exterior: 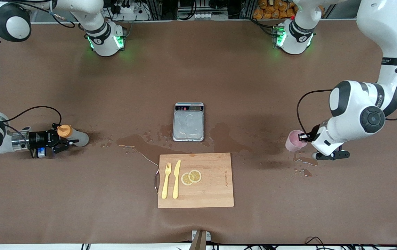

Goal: Add sauce to pink cup with both arms
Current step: 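Lift the pink cup with the left gripper while the right gripper lifts the bottle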

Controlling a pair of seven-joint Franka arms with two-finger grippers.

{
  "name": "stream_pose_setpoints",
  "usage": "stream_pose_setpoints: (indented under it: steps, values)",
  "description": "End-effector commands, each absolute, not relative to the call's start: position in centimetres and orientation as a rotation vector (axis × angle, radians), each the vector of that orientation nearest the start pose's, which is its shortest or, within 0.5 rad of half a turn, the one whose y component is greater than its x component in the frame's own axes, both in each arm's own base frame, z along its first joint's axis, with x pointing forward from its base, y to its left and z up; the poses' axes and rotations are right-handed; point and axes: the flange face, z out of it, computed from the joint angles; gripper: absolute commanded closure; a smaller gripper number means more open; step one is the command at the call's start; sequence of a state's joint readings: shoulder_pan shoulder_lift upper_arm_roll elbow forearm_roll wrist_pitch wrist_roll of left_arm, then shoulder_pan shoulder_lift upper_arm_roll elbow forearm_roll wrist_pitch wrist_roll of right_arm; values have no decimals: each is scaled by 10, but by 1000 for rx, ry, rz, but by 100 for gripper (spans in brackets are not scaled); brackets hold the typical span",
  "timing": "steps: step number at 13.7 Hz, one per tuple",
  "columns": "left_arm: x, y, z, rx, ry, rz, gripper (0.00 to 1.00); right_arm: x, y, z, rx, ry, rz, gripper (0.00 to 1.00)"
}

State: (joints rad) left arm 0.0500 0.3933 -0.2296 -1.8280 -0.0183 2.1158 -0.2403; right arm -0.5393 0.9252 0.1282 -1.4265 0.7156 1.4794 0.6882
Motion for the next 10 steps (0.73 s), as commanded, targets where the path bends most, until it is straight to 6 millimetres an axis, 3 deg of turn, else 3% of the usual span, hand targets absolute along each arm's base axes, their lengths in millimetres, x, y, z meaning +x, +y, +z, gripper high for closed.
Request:
stream_pose_setpoints:
  steps: [1,6,9,10]
  values:
    - [612,-132,340,-3230,-199,178,100,618,-188,169,-1737,1454,1165,56]
    - [603,-197,355,-3246,-356,179,100,637,-170,209,-1875,1513,1119,56]
    - [586,-257,360,-3233,-445,190,100,653,-174,237,-1965,1572,1055,56]
    - [588,-273,359,-3229,-509,193,100,657,-167,251,-2009,1586,1032,56]
